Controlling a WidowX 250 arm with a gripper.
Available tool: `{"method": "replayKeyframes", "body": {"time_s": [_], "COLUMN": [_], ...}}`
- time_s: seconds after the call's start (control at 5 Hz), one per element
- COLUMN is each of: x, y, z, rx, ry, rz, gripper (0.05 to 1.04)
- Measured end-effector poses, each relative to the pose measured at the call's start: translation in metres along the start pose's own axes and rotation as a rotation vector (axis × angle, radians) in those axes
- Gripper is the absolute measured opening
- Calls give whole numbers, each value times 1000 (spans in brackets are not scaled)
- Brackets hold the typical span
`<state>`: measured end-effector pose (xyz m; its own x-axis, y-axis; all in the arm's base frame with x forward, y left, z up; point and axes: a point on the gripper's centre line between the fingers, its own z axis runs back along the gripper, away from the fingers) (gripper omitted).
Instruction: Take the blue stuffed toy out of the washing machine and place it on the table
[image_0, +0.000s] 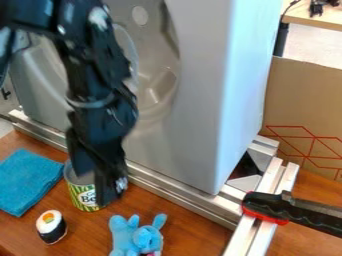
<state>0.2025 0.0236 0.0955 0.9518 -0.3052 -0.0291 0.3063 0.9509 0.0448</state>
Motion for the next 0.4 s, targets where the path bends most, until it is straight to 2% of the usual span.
{"method": "replayKeyframes", "body": {"time_s": [0.2,0.4], "x": [-16,-26], "y": [24,34], "z": [4,0], "rx": [71,88], "ry": [63,124], "rz": [64,96], "gripper": [1005,1005]}}
